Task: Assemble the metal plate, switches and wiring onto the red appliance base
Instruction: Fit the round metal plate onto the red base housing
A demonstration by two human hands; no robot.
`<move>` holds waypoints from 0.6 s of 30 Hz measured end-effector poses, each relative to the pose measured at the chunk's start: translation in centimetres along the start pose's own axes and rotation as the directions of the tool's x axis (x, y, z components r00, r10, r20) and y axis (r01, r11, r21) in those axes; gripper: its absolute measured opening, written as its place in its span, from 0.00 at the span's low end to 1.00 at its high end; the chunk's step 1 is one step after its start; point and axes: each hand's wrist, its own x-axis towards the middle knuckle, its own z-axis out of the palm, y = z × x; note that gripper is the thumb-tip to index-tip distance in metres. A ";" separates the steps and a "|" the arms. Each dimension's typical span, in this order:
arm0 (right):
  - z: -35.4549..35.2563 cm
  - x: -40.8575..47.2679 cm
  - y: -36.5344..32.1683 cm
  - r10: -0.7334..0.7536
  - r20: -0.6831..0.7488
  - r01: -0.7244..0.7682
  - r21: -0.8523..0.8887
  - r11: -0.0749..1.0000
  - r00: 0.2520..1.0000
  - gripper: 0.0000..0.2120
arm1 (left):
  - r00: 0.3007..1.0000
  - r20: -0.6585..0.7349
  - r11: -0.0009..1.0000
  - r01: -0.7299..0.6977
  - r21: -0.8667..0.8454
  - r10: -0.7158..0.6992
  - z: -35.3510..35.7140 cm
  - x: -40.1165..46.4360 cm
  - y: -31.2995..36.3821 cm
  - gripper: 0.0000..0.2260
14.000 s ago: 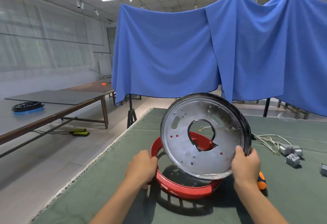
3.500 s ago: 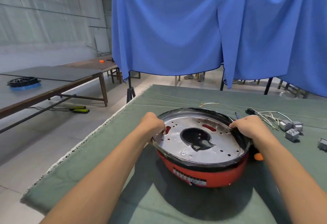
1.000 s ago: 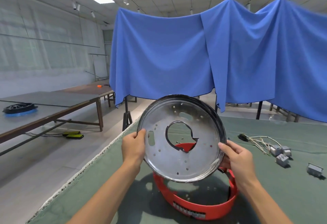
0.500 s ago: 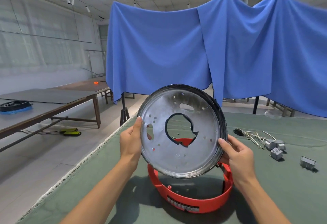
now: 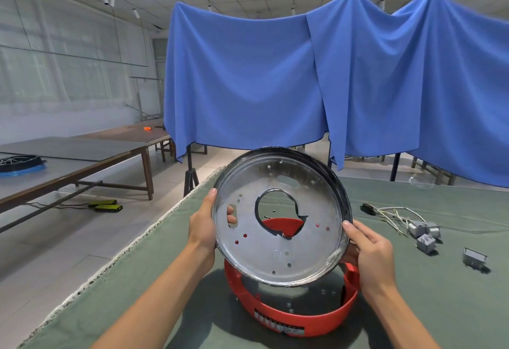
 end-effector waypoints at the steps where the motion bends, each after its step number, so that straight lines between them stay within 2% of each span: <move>1: 0.0 -0.1 -0.1 -0.014 -0.007 0.014 -0.003 1.000 1.000 0.12 | 1.000 0.023 1.000 0.004 -0.018 -0.004 -0.1 0.0 0.0 0.19; 4: 0.2 -0.4 -0.3 -0.089 -0.031 0.089 -0.001 0.996 0.996 0.08 | 1.000 0.023 1.000 0.011 -0.011 -0.011 -0.2 -0.2 0.1 0.22; 7: 0.4 -0.6 -0.4 -0.145 -0.049 0.144 -0.025 0.989 0.988 0.08 | 0.997 -0.071 1.000 -0.014 0.010 0.014 0.0 -0.6 0.2 0.22; 10: 0.4 -0.5 -0.4 -0.124 -0.056 0.123 -0.037 0.992 0.991 0.11 | 0.981 -0.173 0.996 -0.082 0.020 0.085 0.4 -0.7 0.5 0.17; 12: 0.3 -0.4 -0.6 -0.097 -0.027 0.096 -0.049 0.994 0.995 0.12 | 0.973 -0.206 0.994 -0.094 0.049 0.102 0.5 -0.7 0.9 0.19; 15: 0.3 -0.2 -0.9 -0.062 0.028 0.064 -0.067 0.996 0.998 0.09 | 0.973 -0.211 0.992 -0.074 0.101 0.094 0.7 -0.3 1.9 0.21; 18: 0.4 0.0 -1.2 -0.037 -0.011 0.037 -0.001 0.999 0.999 0.06 | 0.987 -0.143 0.978 -0.038 0.203 0.068 1.1 0.1 3.3 0.18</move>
